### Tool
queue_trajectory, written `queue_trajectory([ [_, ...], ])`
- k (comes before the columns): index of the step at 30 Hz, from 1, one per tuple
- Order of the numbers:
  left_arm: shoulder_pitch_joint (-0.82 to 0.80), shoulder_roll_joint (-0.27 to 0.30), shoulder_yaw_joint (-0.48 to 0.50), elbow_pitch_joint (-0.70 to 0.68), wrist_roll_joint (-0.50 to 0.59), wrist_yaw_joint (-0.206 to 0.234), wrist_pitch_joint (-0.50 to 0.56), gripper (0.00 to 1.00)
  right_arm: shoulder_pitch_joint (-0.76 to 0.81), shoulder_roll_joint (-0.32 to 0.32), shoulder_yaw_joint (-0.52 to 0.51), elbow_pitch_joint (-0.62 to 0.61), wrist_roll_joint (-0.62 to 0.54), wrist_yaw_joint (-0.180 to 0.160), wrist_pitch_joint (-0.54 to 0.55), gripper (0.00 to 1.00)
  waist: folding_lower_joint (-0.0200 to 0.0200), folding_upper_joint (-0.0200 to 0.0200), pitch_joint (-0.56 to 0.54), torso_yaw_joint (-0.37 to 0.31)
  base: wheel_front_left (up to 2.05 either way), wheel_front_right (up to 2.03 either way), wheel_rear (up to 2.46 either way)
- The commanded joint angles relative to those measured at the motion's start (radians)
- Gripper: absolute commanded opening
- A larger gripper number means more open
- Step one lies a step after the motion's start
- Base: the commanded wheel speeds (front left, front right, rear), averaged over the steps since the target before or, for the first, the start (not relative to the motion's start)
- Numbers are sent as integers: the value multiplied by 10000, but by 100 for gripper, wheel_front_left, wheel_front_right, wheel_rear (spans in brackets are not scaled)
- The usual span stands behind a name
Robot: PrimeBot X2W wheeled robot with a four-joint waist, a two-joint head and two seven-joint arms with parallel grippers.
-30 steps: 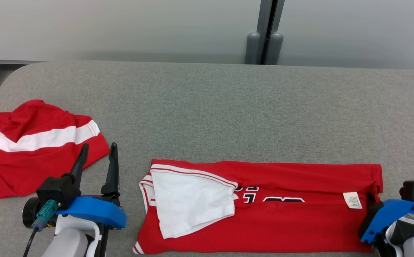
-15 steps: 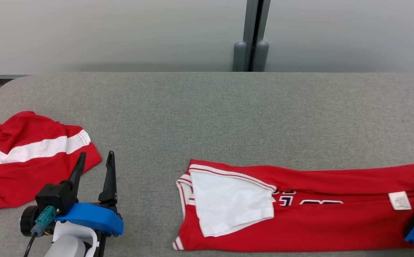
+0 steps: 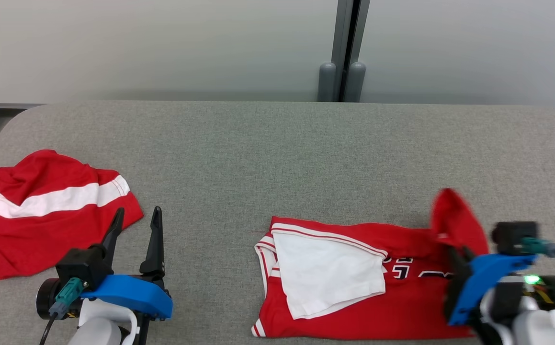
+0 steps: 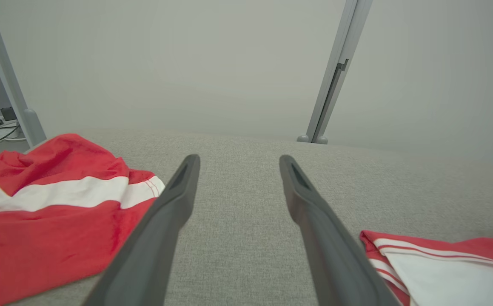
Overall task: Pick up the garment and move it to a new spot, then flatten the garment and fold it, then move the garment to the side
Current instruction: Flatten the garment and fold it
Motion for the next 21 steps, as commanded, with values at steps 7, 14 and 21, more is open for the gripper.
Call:
queue_trajectory([
  [7, -47, -8, 64, -37, -50, -15, -28, 100, -771, -38, 2883, 956, 1288, 5, -458, 0, 0, -1, 42, 105, 0, 0, 0],
  [14, -227, -73, -116, 28, 4, -104, -16, 100, -2027, -37, 4723, 2326, 2253, 5, -924, 0, 0, -1, 132, 454, 0, 0, 0],
  [21, -392, -108, -236, 118, 28, -173, -5, 100, -2738, -36, 5637, 3310, 2890, 5, -1261, 0, 0, -1, 196, 713, 0, 0, 0],
])
